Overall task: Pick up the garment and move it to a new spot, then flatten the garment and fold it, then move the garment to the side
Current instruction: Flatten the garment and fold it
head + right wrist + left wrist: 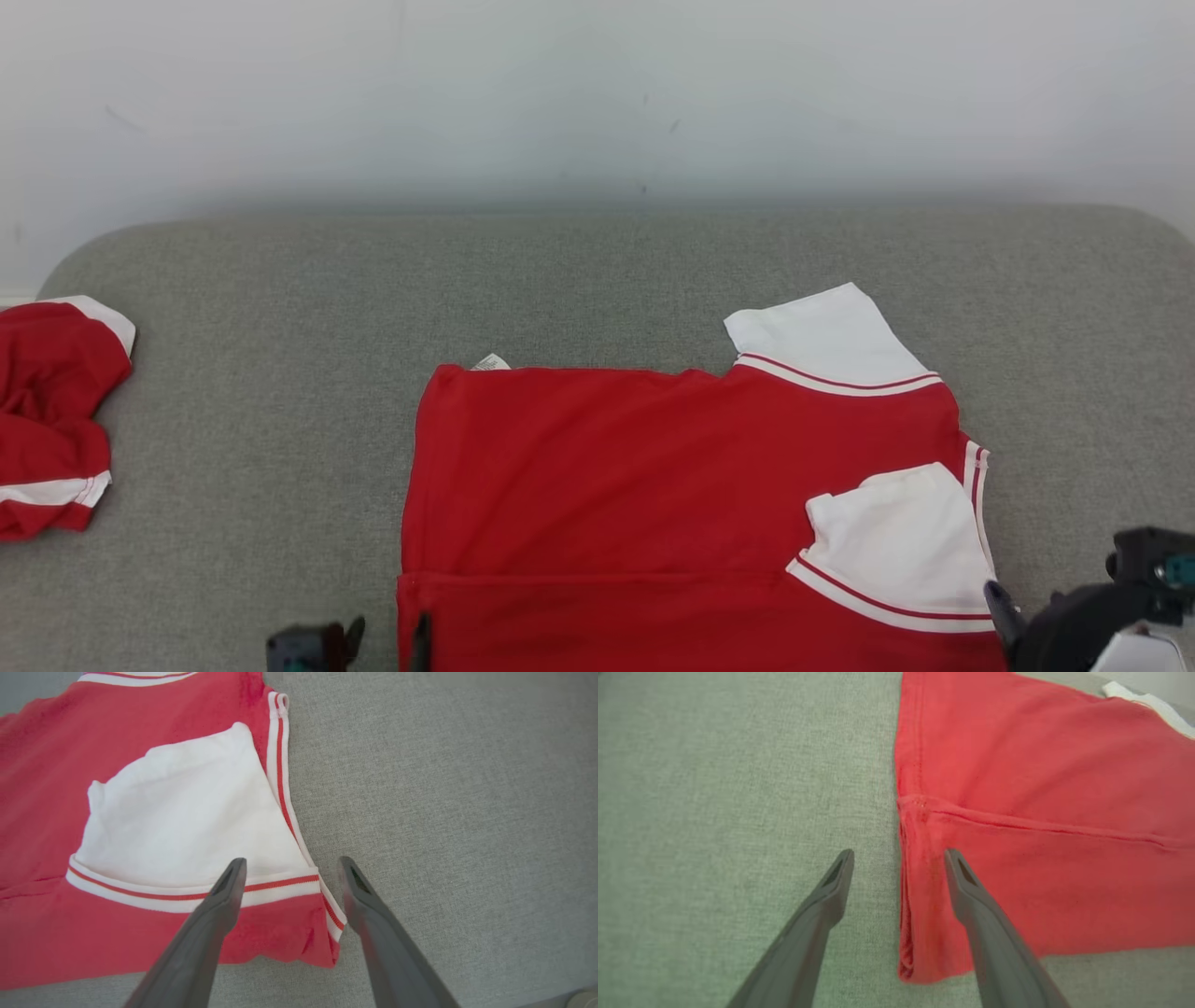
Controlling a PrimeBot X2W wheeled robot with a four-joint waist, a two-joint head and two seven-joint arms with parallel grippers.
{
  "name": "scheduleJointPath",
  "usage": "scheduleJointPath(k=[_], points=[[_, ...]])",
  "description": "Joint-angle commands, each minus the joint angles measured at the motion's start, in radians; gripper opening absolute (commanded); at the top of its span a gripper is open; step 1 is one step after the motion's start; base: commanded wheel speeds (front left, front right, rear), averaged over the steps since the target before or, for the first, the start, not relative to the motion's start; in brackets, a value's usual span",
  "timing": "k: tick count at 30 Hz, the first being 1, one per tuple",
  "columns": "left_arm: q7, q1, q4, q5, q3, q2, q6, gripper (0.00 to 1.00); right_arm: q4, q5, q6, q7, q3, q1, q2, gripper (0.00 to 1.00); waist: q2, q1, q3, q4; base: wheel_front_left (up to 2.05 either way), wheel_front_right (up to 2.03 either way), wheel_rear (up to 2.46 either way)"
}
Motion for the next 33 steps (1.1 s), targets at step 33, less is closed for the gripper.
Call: scheduleJointPath(k=[33], points=[[0.478,-0.753,0.24,-0.04,-0.006,-0.007,-0.092,1.0,0.356,0.088,-0.002,0.183,0.407,-0.824,-0.267,1.0,-0.0001,0.0,0.286,-0.019,0.0,0.0,0.0]])
